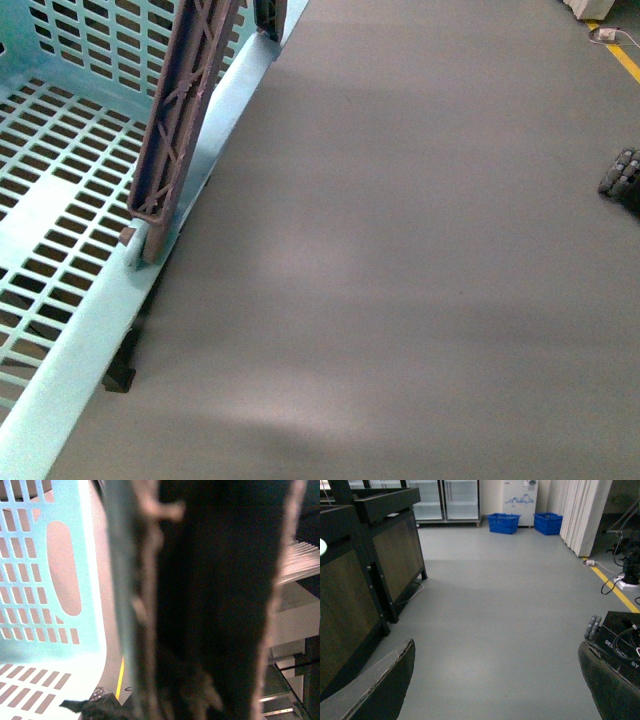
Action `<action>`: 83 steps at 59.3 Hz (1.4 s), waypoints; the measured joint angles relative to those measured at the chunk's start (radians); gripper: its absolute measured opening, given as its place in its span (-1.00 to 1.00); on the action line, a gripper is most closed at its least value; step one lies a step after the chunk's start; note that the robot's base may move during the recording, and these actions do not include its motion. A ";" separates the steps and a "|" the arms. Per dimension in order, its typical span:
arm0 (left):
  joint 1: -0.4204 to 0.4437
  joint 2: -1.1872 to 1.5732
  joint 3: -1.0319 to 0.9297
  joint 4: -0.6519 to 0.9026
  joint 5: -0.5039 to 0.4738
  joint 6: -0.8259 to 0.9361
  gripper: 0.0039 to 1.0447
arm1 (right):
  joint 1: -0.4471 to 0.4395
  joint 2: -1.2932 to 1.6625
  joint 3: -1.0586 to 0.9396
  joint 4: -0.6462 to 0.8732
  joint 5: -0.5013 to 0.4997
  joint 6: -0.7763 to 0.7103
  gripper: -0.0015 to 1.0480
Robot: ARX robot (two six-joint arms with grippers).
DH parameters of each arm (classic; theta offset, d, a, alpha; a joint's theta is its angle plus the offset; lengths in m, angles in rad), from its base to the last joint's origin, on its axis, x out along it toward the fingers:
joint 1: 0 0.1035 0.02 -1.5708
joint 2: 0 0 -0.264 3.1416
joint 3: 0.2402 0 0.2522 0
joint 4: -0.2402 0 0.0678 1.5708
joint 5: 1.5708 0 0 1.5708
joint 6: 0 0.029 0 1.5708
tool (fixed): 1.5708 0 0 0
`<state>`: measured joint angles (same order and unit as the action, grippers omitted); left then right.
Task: Pick mango and avocado into basket
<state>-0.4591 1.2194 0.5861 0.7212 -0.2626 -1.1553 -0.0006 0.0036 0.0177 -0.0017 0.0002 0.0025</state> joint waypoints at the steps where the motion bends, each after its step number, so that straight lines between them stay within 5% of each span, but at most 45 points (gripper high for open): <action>1: 0.000 0.000 0.000 0.000 0.000 0.000 -0.84 | 0.000 0.000 0.000 0.000 0.000 0.000 0.83; 83: 0.000 0.000 0.000 0.000 0.000 0.002 -0.84 | 0.000 0.000 0.000 0.000 0.000 0.000 0.83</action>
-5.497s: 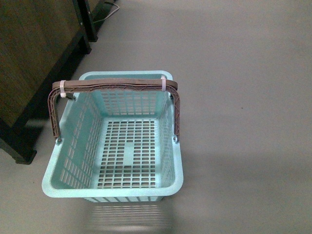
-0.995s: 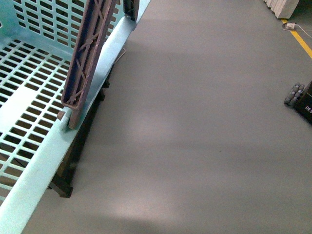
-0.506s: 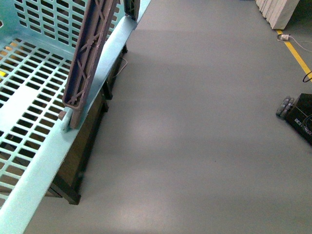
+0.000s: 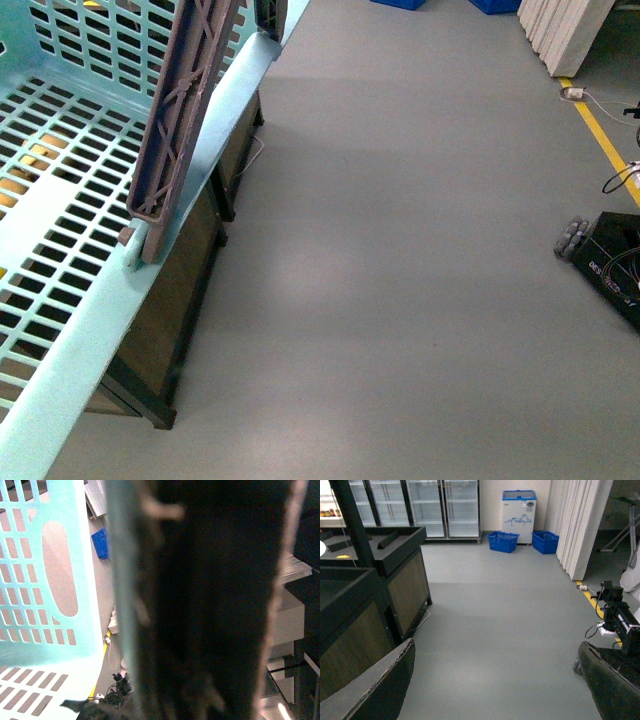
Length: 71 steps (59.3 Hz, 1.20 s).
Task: Pick mango and avocado into basket
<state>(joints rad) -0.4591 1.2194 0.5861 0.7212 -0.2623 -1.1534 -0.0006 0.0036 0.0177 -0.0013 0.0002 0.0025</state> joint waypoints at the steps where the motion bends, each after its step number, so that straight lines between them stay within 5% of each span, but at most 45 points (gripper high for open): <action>1: 0.000 0.000 0.000 0.000 0.000 0.000 -0.84 | 0.000 0.000 0.000 0.000 0.000 0.000 0.83; 71: -0.002 0.000 -0.001 -0.001 -0.001 -0.005 -0.85 | 0.000 0.001 0.000 0.000 0.000 0.000 0.83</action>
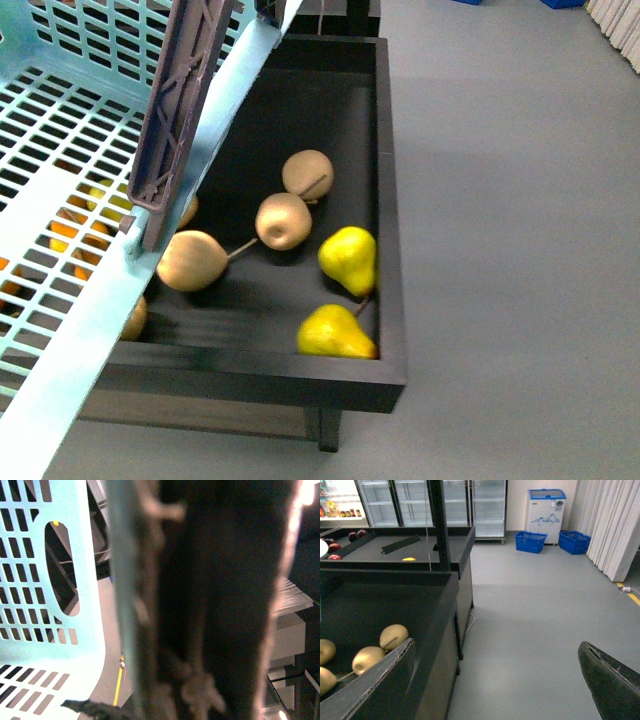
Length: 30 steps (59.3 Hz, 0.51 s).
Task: Pick mango and avocado into basket
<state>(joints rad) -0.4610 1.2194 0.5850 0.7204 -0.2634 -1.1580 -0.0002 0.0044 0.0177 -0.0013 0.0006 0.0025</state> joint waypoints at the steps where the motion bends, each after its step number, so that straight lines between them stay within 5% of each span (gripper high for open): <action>1: 0.000 0.000 0.000 0.000 0.000 0.001 -0.85 | 0.000 0.000 0.000 0.000 -0.001 0.000 0.83; 30: 0.001 0.000 0.000 0.000 0.002 0.002 -0.85 | 0.000 -0.001 0.000 0.000 0.000 0.001 0.83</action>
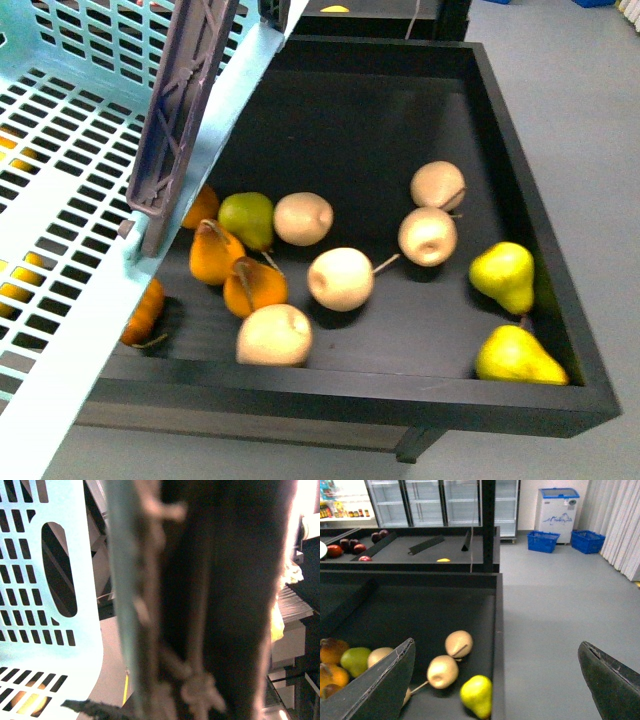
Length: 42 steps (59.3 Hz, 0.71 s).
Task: Pick mango and avocado into basket
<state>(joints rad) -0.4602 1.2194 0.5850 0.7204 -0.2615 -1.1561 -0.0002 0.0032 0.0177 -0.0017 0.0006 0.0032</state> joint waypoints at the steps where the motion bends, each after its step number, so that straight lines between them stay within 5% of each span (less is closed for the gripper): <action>1: 0.000 0.000 0.000 0.000 0.000 0.000 -0.85 | 0.000 0.000 0.000 0.000 0.000 0.000 0.83; 42: 0.000 0.002 0.000 -0.001 0.000 0.000 -0.85 | 0.000 0.000 0.000 0.000 0.000 -0.001 0.83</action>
<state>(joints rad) -0.4602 1.2209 0.5846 0.7197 -0.2619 -1.1561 -0.0002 0.0036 0.0177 -0.0013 0.0002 0.0025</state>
